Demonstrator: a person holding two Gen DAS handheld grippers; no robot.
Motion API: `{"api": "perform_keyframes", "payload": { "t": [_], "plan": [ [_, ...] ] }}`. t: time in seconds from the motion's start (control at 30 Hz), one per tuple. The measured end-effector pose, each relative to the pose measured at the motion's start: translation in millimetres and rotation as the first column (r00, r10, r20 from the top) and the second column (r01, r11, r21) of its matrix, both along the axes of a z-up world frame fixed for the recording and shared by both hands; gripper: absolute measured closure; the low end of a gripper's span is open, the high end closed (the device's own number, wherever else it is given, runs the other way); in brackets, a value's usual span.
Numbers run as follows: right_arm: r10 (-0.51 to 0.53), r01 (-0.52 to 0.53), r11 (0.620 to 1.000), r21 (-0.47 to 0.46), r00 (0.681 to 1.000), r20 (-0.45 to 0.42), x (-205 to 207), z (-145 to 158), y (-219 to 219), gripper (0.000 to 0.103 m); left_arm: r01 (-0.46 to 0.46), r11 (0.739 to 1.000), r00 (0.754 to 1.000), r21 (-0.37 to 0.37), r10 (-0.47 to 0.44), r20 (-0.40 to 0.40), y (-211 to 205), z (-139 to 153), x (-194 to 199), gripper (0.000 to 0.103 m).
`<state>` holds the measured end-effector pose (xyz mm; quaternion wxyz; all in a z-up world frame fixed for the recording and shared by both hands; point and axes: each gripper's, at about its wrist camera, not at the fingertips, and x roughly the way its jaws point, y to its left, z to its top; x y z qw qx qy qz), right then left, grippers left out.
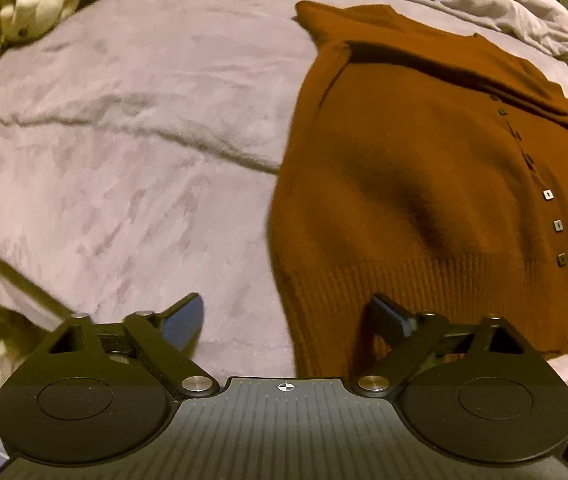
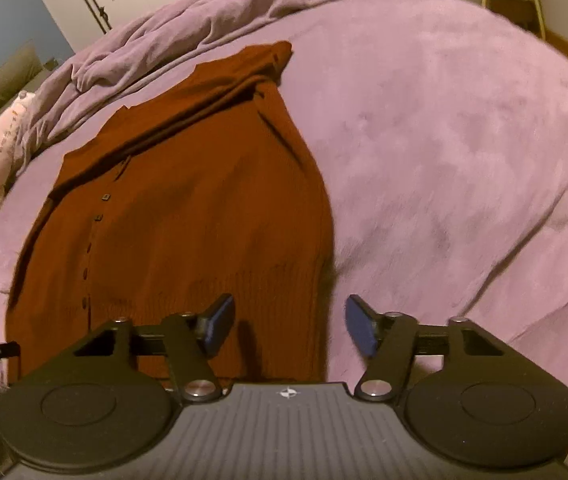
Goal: Fold small clothes
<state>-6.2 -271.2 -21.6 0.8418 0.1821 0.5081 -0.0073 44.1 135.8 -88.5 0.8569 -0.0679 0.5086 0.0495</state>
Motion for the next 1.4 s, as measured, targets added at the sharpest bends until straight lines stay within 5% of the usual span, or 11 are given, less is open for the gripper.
{"api": "perform_keyframes", "payload": {
  "t": [0.17,0.4,0.47,0.53,0.7,0.8,1.0,1.07,1.13,1.27,1.4],
  "plan": [
    [0.006,-0.006,1.000,-0.010,1.000,0.000,0.8,-4.1,0.5,0.056,-0.034,0.992,0.999,-0.123,0.032,-0.013,13.8,-1.1,-5.0,0.025],
    [0.008,-0.008,1.000,0.013,1.000,0.000,0.0,-4.5,-5.2,0.078,-0.043,0.970,0.999,-0.238,0.035,-0.039,27.0,0.8,-8.4,0.060],
    [0.009,-0.009,1.000,0.020,1.000,0.002,0.2,-3.8,-5.3,0.078,-0.041,0.961,0.999,-0.275,0.030,-0.042,28.5,0.3,-8.8,0.062],
    [0.013,-0.013,1.000,0.025,1.000,0.000,0.4,-4.1,-5.1,0.080,-0.033,0.952,0.998,-0.304,0.017,-0.056,27.4,-1.4,-8.2,0.077],
    [0.011,-0.011,0.999,0.036,1.000,-0.008,1.6,-5.2,-5.9,0.081,-0.045,0.949,0.997,-0.313,0.024,-0.069,27.6,-5.8,-8.2,0.075],
    [0.011,-0.011,0.999,0.051,1.000,-0.012,2.2,-6.2,-7.2,0.079,-0.045,0.922,0.997,-0.384,0.020,-0.070,33.1,-6.6,-7.9,0.062],
    [0.004,-0.001,0.995,0.104,1.000,-0.028,3.3,-8.4,-14.0,0.078,-0.001,0.877,0.995,-0.481,-0.045,-0.084,31.7,-15.4,-4.5,0.060],
    [0.010,-0.007,0.994,0.105,1.000,-0.030,3.5,-8.8,-14.2,0.078,0.017,0.882,0.995,-0.471,-0.064,-0.083,27.7,-15.8,-1.9,0.064],
    [0.022,-0.019,0.995,0.096,0.999,-0.035,4.6,-8.3,-13.1,0.078,0.032,0.885,0.993,-0.464,-0.082,-0.088,25.3,-15.6,2.1,0.087],
    [0.038,-0.032,0.994,0.106,0.998,-0.048,7.3,-7.8,-12.8,0.084,0.062,0.887,0.991,-0.458,-0.108,-0.074,21.9,-11.0,7.0,0.093],
    [0.017,-0.005,0.976,0.219,0.998,-0.054,13.7,-4.7,-19.6,0.094,0.099,0.847,0.993,-0.522,-0.117,0.000,20.3,11.2,10.7,0.094]
  ]
}}
